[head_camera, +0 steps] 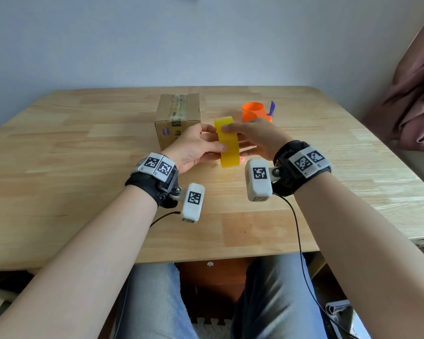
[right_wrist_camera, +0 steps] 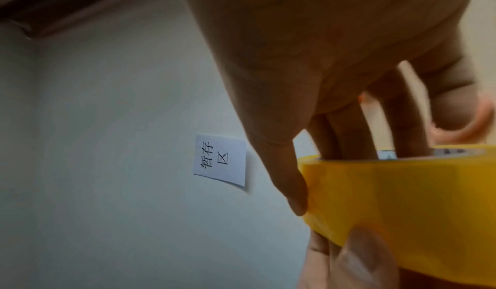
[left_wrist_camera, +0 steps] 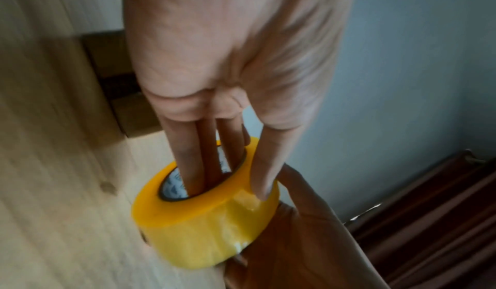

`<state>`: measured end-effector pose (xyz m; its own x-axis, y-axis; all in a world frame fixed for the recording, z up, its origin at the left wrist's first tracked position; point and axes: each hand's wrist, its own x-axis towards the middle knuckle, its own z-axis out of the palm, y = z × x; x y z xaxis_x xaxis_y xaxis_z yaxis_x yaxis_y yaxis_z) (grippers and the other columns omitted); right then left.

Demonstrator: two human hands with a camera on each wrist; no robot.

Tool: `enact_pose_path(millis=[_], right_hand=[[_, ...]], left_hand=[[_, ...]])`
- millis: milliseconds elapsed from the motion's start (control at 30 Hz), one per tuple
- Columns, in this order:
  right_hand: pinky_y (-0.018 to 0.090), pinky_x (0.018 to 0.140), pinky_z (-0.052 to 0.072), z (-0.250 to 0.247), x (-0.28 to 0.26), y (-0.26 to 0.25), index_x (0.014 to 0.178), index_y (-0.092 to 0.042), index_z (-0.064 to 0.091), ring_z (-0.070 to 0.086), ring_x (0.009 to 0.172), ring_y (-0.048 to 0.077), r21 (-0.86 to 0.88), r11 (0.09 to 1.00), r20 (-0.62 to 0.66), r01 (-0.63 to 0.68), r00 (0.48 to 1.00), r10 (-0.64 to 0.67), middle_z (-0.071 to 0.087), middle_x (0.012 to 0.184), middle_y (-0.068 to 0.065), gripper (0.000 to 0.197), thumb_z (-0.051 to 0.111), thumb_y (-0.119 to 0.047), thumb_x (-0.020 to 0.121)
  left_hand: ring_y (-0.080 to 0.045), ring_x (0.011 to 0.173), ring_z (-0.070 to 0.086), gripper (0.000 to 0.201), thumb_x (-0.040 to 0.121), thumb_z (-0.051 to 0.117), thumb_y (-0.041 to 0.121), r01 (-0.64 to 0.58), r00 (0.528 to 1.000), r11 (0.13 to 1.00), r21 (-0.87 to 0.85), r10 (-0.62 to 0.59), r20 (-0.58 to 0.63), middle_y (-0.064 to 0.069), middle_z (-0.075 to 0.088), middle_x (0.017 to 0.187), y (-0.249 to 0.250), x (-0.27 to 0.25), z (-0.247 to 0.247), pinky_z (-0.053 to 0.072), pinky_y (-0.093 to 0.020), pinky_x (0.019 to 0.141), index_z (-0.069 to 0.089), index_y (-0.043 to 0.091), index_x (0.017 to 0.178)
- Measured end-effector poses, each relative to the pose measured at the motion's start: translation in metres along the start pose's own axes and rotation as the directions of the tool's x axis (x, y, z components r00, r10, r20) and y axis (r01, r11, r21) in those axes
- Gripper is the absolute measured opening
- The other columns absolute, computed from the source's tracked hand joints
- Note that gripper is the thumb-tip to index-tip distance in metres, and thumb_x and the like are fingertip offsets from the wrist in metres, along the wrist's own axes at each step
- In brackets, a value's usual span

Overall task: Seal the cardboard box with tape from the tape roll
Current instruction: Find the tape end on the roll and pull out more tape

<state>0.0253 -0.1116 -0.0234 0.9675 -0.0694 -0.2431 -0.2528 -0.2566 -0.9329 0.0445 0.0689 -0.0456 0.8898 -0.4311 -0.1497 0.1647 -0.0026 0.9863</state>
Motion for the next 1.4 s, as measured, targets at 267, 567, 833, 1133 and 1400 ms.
enact_pose_path(millis=[267,567,833,1133,1400], right_hand=[[0.031,0.065,0.047,-0.047,0.016,-0.004,0.100,0.001,0.075,0.059,0.072,0.021,-0.164,0.982,-0.313,0.093,0.939,-0.141,0.061,0.077,0.004,0.055,0.087,-0.040,0.066],[0.046,0.096,0.051,-0.057,0.038,0.036,0.102,-0.009,0.065,0.062,0.091,0.030,-0.675,0.711,-0.343,-0.198,0.937,-0.064,0.065,0.090,0.006,0.055,0.085,-0.047,0.068],[0.049,0.105,0.035,-0.049,0.052,0.062,0.108,-0.014,0.061,0.060,0.096,0.028,-0.699,0.669,-0.376,-0.252,0.926,-0.044,0.068,0.099,0.004,0.060,0.080,-0.059,0.072],[0.038,0.083,0.055,-0.039,0.055,0.044,0.097,-0.020,0.073,0.067,0.093,0.024,-0.652,0.758,-0.321,-0.036,0.918,-0.232,0.073,0.100,0.003,0.029,0.075,-0.045,0.084],[0.033,0.075,0.063,0.009,0.070,0.037,0.087,-0.018,0.081,0.073,0.083,0.017,-0.835,0.550,0.001,0.020,0.999,-0.035,0.079,0.093,-0.001,0.018,0.074,-0.014,0.071]], left_hand=[[-0.036,0.102,0.073,0.020,0.093,0.068,0.001,0.001,0.999,0.995,-0.097,-0.004,-0.036,-0.017,0.073,0.122,0.013,0.021,0.021,0.059,-0.052,0.090,0.064,0.009,0.111],[-0.023,0.087,0.072,0.017,0.095,0.061,0.002,0.000,0.980,0.999,-0.038,-0.008,-0.199,-0.002,0.075,0.097,0.011,0.033,0.022,0.061,-0.042,0.079,0.066,0.018,0.097],[-0.021,0.083,0.074,0.016,0.095,0.060,0.003,-0.022,0.965,0.999,-0.027,0.014,-0.261,-0.002,0.076,0.096,0.011,0.031,0.009,0.060,-0.039,0.074,0.067,0.017,0.099],[-0.016,0.073,0.069,0.017,0.095,0.056,0.000,-0.199,0.884,0.980,0.002,0.180,-0.431,-0.004,0.073,0.093,0.017,0.019,-0.012,0.053,-0.027,0.054,0.067,0.012,0.097],[-0.020,0.105,0.061,0.032,0.080,0.053,0.008,-0.199,0.543,0.910,0.365,0.412,-0.732,0.014,0.064,0.108,0.007,0.026,-0.054,0.053,-0.037,0.094,0.070,0.035,0.084]])
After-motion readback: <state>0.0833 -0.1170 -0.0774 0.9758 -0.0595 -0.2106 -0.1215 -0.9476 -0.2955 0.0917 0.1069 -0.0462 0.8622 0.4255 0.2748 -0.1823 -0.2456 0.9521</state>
